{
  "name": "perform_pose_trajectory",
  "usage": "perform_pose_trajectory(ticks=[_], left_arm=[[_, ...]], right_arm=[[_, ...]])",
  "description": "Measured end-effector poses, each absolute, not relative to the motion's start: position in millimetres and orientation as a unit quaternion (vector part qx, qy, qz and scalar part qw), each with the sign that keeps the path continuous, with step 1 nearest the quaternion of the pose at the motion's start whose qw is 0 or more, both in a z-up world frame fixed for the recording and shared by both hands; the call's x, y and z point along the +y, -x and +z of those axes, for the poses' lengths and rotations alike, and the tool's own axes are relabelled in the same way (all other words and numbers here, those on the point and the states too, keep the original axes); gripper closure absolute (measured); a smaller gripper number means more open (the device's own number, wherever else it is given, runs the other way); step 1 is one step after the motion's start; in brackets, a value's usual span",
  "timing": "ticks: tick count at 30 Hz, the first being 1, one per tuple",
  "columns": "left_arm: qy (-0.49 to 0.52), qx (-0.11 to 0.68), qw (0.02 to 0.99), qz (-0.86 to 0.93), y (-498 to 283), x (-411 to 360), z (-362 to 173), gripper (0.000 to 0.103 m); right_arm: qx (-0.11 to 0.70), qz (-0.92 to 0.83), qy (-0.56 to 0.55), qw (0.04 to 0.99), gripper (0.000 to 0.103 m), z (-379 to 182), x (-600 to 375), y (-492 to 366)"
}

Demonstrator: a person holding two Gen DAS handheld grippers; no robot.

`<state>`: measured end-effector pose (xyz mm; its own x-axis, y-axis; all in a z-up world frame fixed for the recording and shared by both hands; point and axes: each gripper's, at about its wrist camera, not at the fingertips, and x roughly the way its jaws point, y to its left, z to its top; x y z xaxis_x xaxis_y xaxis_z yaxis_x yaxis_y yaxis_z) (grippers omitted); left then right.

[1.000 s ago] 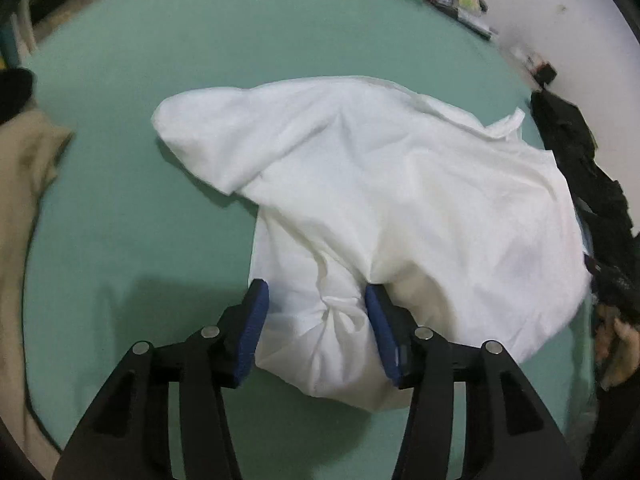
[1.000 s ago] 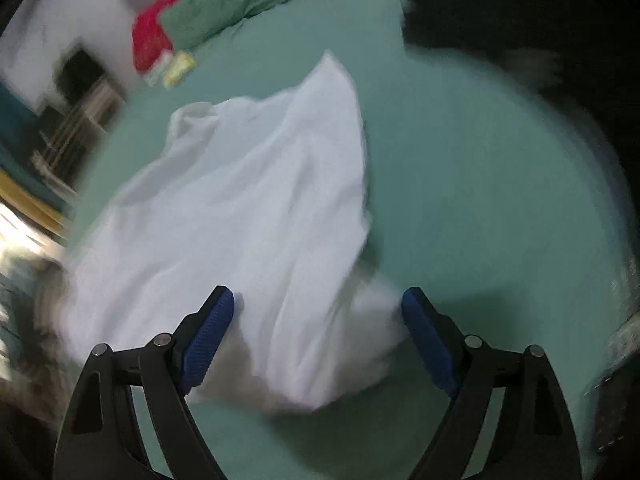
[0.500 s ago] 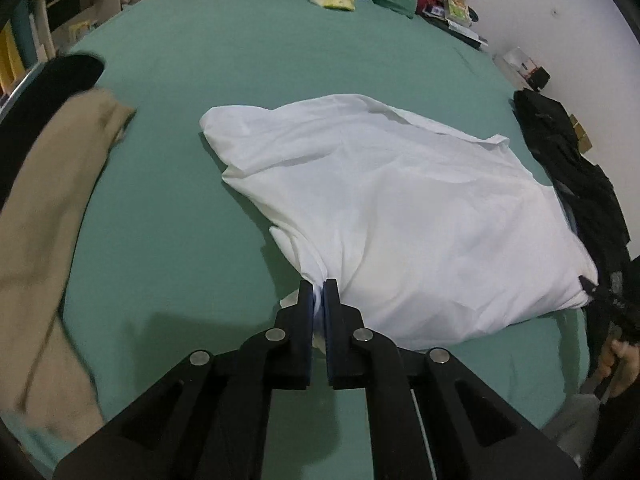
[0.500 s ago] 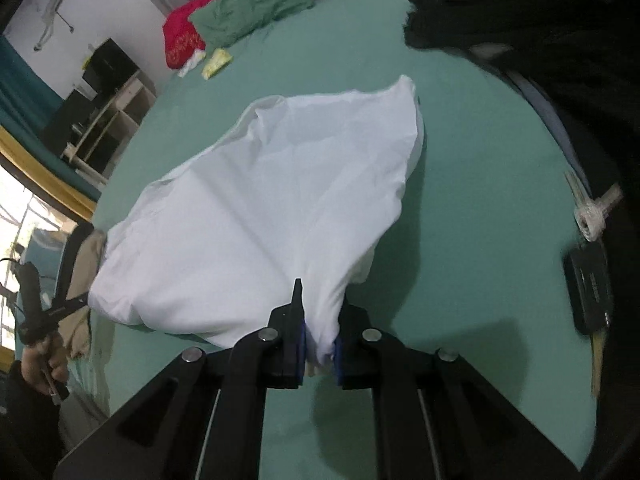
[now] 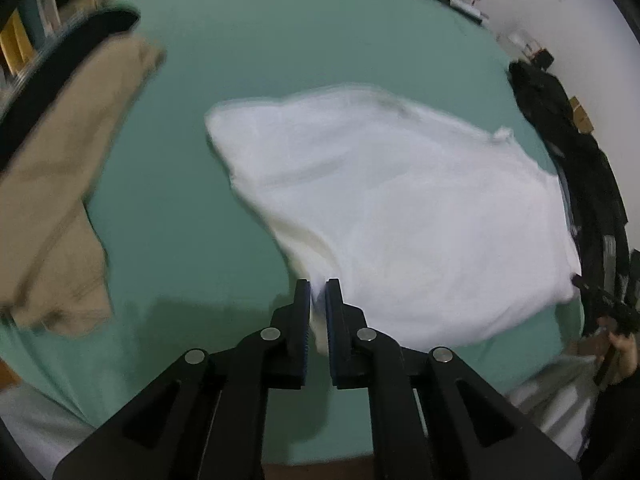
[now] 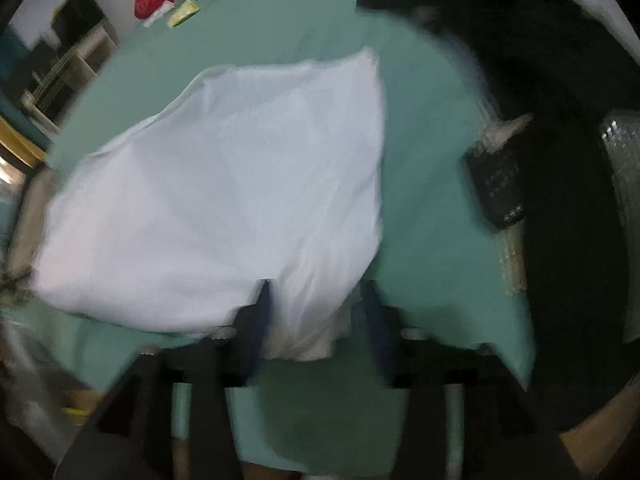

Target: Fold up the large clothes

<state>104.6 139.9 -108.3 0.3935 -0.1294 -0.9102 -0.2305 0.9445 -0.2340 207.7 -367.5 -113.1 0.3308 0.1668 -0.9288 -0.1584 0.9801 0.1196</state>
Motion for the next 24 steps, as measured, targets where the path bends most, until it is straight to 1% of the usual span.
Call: perform_pose_trajectory(ticks=[1,2,3,4,8,11,13,16,18,22,24], left_arm=[[0.159,0.538,0.827,0.031,-111,137,-101,0.092],[0.155,0.522,0.838,0.028,-120,140,-92,0.084],[0.152,0.512,0.845,0.023,-130,143,-89,0.073],[0.147,0.507,0.849,0.018,-142,144,-88,0.07],[0.143,0.531,0.835,-0.001,-197,150,-115,0.07],[0.132,0.557,0.82,0.0,-225,154,-149,0.07],[0.135,0.572,0.809,0.0,-234,159,-166,0.069],[0.106,0.553,0.827,-0.001,-246,157,-169,0.069],[0.093,0.54,0.837,0.0,-255,158,-168,0.068],[0.066,0.519,0.852,0.028,-271,157,-168,0.068],[0.069,0.511,0.854,0.061,-275,165,-164,0.068]], right_arm=[[0.552,0.093,0.012,0.829,0.047,-101,-365,-210],[0.537,0.092,0.018,0.838,0.046,-91,-362,-215],[0.522,0.091,0.02,0.848,0.045,-82,-359,-224],[0.512,0.098,0.02,0.853,0.045,-75,-351,-236],[0.501,0.189,0.011,0.845,0.044,-79,-302,-296],[0.529,0.269,0.014,0.805,0.044,-109,-252,-342],[0.55,0.299,0.053,0.778,0.044,-136,-214,-367],[0.581,0.303,0.093,0.75,0.043,-167,-184,-391],[0.559,0.309,0.116,0.76,0.039,-165,-171,-405],[0.545,0.282,0.113,0.781,0.039,-163,-159,-440],[0.524,0.235,0.115,0.811,0.039,-160,-162,-452]])
